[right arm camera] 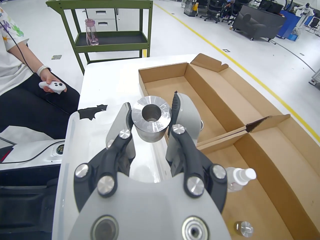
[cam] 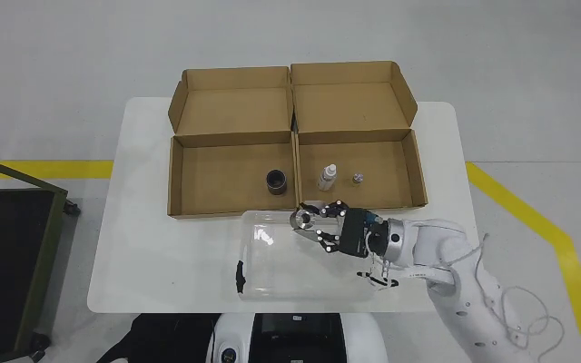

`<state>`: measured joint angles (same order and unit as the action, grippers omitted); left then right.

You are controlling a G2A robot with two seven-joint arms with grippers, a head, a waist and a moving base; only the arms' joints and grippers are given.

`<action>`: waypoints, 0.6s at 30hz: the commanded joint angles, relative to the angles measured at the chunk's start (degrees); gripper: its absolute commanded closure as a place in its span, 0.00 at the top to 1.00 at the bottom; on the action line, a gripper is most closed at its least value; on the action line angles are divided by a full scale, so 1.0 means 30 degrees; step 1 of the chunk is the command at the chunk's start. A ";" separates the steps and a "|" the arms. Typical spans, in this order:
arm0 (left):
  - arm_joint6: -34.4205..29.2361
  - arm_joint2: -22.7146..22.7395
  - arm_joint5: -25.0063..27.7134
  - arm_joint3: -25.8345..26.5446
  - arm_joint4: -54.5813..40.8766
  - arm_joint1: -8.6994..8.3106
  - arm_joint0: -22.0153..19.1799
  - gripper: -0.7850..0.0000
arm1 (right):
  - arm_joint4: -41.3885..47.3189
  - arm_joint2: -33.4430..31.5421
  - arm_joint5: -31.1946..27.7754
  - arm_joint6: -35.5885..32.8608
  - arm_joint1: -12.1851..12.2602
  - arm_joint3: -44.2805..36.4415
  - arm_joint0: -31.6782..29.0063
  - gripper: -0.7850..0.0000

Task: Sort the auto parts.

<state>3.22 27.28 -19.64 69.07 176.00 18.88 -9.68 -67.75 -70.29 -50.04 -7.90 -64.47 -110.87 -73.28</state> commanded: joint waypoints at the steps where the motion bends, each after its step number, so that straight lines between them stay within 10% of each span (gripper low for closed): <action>1: 0.0000 0.0000 0.0000 0.0000 0.0000 0.0000 0.0000 1.00 | 0.0208 -0.0268 -0.0092 0.0129 0.0051 -0.0060 -0.0107 0.00; 18: 0.0000 0.0000 0.0000 0.0000 0.0000 0.0000 0.0000 1.00 | 0.1509 -0.1498 -0.0438 0.0769 0.0364 0.0158 -0.0580 0.00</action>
<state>3.22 27.28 -19.64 69.07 176.00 18.88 -9.68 -63.23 -74.84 -51.40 -5.53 -63.40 -110.47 -75.07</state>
